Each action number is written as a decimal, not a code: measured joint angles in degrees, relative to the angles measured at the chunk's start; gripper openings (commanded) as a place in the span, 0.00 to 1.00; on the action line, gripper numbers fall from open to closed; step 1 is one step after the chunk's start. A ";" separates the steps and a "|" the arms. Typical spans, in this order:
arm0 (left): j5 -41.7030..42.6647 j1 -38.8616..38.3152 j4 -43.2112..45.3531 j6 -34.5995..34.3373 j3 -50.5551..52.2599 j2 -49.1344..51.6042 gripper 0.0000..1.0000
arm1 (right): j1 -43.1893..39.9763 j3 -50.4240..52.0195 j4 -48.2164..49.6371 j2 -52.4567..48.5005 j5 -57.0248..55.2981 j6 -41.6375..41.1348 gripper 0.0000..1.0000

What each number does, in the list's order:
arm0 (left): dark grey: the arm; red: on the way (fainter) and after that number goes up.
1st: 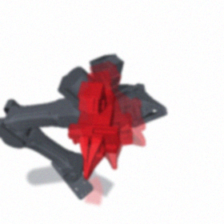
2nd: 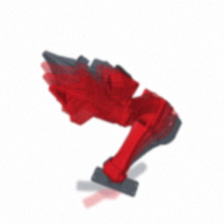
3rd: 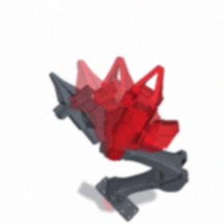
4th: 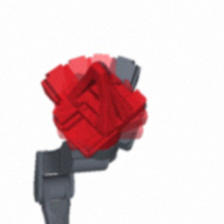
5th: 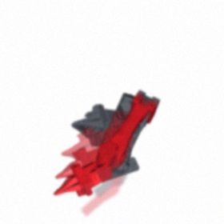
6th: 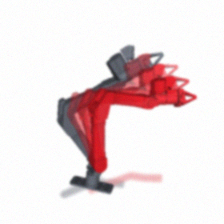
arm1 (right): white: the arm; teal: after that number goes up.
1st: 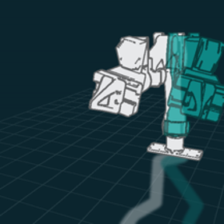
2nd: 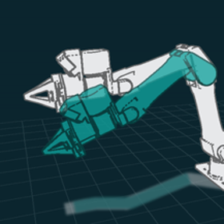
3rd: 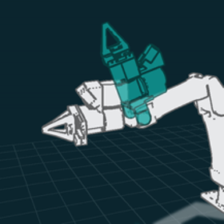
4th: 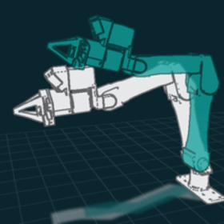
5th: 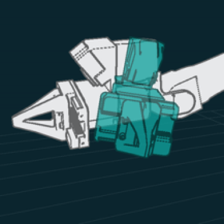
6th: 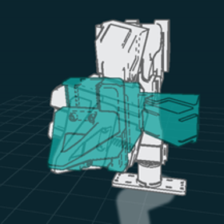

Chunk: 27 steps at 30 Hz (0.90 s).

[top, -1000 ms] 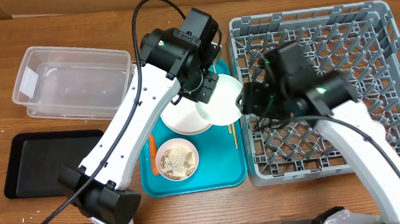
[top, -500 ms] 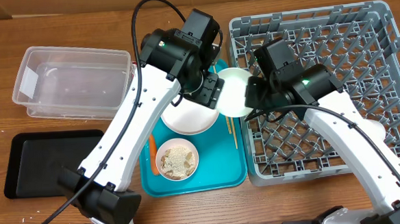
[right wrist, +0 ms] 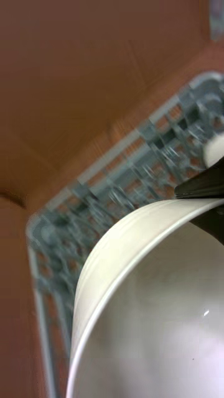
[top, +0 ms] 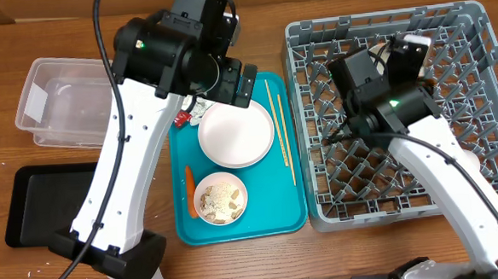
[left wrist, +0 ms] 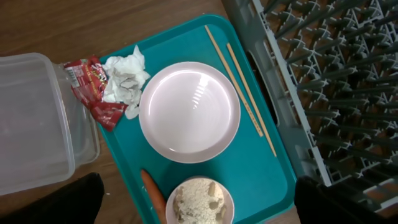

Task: Sort waste into correct bins and load items into the dishwasher
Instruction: 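Carry the white bowl into the dish rack with the right gripper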

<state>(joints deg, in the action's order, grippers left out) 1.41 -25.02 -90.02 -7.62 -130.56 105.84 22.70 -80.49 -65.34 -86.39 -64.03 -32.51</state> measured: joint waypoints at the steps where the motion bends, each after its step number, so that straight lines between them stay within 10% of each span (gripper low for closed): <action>1: 0.02 -0.02 -0.44 0.00 -0.04 -0.09 1.00 | -0.66 0.00 1.05 -1.09 -2.32 0.37 0.04; 16: 0.02 0.00 -2.62 0.00 -0.04 -0.09 1.00 | -12.04 0.02 27.23 -19.50 -11.34 22.34 0.04; 27: 0.02 0.00 -3.30 0.00 -0.04 -0.09 1.00 | -11.37 0.02 27.12 -24.50 -11.50 28.87 0.04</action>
<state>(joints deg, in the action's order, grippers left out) 1.43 -25.02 -93.32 -7.62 -130.61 105.75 11.33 -80.47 -38.22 -110.89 -75.53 -3.64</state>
